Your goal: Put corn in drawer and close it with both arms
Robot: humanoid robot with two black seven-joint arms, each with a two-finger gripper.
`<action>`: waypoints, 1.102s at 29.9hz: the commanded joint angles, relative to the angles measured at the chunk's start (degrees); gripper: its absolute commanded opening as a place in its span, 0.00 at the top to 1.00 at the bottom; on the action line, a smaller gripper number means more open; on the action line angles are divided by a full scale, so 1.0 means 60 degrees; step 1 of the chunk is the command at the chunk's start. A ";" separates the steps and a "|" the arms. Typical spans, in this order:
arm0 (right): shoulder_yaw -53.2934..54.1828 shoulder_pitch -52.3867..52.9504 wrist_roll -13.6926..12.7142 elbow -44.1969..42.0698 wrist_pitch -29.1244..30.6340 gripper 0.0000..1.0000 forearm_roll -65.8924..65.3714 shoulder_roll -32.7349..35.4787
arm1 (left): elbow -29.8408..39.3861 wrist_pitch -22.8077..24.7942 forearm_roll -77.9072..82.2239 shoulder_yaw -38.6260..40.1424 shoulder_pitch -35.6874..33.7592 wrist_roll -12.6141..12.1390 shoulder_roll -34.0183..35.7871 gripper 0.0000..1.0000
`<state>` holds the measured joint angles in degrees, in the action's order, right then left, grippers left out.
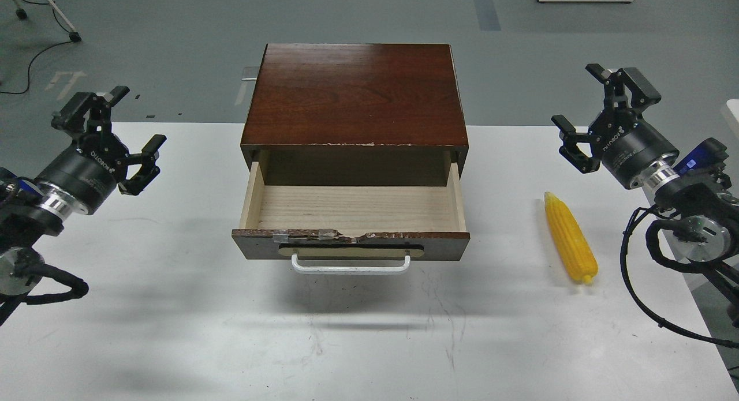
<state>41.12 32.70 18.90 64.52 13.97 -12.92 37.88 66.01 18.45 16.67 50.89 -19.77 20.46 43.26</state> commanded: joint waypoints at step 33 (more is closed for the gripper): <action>-0.0144 -0.0059 0.0015 0.0160 -0.0014 0.00 -0.0030 0.0527 | -0.0015 -0.0234 -0.0010 -0.0015 0.0044 -0.0012 -0.0252 0.02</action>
<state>40.34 32.34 18.99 65.48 13.89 -13.10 41.02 65.92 17.06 16.61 50.80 -19.48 20.40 41.84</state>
